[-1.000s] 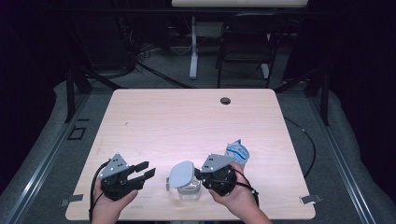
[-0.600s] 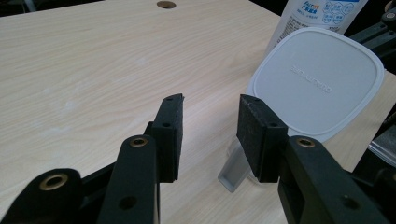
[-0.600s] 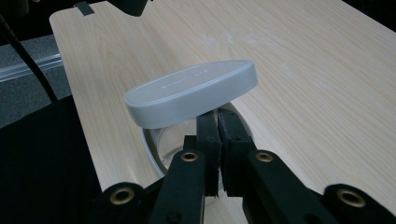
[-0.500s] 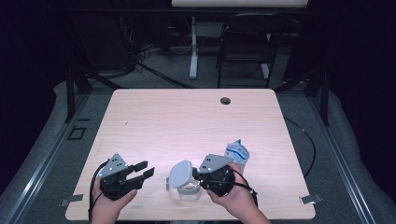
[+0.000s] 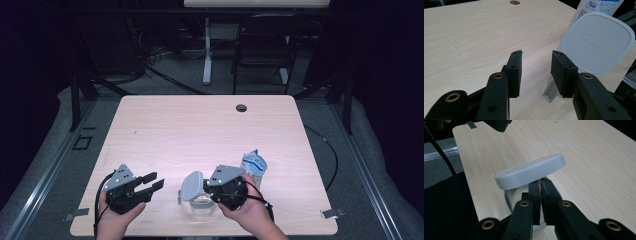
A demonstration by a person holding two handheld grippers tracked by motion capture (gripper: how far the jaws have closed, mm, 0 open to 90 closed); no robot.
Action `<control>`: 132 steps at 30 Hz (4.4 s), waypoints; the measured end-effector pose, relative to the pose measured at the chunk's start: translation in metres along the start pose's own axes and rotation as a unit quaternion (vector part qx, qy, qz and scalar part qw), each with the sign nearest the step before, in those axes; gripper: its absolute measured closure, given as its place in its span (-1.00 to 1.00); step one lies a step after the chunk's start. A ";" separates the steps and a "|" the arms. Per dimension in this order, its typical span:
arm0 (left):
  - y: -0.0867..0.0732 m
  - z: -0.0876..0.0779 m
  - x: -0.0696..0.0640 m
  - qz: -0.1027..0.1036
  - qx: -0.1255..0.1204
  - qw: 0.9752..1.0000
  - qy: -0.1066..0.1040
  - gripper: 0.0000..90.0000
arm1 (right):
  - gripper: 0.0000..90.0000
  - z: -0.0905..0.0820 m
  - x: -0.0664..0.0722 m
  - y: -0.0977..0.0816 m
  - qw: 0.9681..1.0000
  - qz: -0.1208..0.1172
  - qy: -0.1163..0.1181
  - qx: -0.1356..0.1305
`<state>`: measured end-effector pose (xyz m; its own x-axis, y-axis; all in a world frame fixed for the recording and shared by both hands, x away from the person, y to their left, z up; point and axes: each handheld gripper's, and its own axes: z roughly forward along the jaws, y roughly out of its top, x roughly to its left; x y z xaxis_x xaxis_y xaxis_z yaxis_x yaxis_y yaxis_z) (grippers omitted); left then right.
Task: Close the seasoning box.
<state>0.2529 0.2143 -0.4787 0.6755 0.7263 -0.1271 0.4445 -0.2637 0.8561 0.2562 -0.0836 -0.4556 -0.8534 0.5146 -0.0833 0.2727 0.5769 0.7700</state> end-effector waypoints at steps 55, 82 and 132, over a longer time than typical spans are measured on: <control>-0.008 0.001 0.013 -0.019 0.005 1.000 0.021 0.29 | 0.08 -0.003 0.007 0.013 0.999 0.008 -0.018 -0.036; -0.011 -0.001 0.019 -0.035 -0.002 0.999 0.027 0.27 | 0.25 -0.035 -0.005 -0.033 0.993 0.070 -0.061 -0.078; -0.014 -0.009 0.026 -0.044 -0.004 0.998 0.043 0.24 | 0.04 -0.099 -0.038 -0.076 0.980 0.143 -0.110 -0.080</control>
<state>0.2589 0.2427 -0.4897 0.5811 0.7980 -0.1597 0.4954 -0.1911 0.8474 0.2238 -0.2095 -0.4485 -0.6312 0.7750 0.0305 0.3988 0.2906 0.8698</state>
